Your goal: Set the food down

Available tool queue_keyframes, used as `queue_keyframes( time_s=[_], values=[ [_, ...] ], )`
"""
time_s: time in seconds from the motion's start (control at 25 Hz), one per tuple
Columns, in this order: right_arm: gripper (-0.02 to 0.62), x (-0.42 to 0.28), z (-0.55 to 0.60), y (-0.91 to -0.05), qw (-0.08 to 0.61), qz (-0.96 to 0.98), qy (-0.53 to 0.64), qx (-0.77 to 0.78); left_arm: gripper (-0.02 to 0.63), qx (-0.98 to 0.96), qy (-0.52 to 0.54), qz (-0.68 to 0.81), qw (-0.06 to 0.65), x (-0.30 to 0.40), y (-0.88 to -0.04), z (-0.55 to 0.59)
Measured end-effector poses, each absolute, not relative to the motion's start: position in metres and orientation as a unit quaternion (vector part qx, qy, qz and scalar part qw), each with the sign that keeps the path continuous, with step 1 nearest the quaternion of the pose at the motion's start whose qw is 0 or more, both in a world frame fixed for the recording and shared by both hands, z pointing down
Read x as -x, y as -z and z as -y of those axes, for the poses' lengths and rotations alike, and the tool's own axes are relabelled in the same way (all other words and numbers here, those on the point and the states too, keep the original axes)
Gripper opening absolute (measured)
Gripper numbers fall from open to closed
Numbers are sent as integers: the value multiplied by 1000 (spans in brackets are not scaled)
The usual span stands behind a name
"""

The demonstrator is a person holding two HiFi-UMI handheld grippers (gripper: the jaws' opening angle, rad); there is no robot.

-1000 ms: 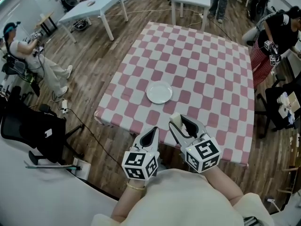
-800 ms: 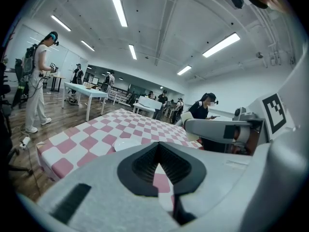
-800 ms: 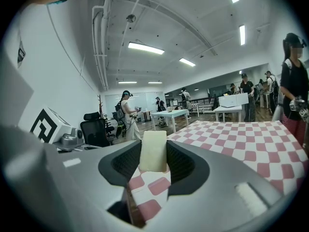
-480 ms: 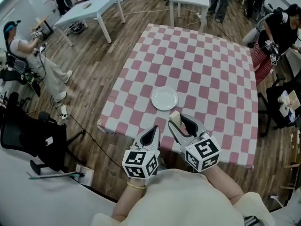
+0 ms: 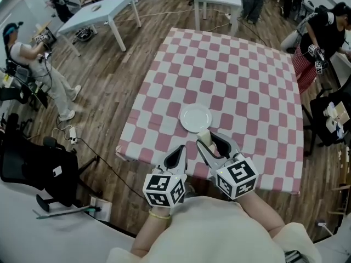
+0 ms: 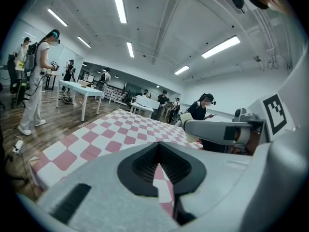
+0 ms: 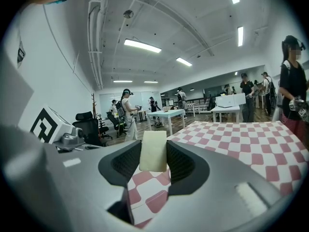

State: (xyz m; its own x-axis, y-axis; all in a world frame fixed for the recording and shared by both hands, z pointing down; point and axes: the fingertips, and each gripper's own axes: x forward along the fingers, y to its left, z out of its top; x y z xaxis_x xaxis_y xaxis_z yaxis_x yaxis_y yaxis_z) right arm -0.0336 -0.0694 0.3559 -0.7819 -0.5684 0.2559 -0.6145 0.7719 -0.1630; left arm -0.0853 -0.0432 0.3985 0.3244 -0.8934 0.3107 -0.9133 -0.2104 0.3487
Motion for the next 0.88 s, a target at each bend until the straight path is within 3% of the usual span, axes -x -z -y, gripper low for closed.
queue_keyframes(
  time_s=[0.88],
  values=[
    [169,72,102,-371,91,920,-127,-360,0,-793,-31,557,243,131,-413,67]
  ],
)
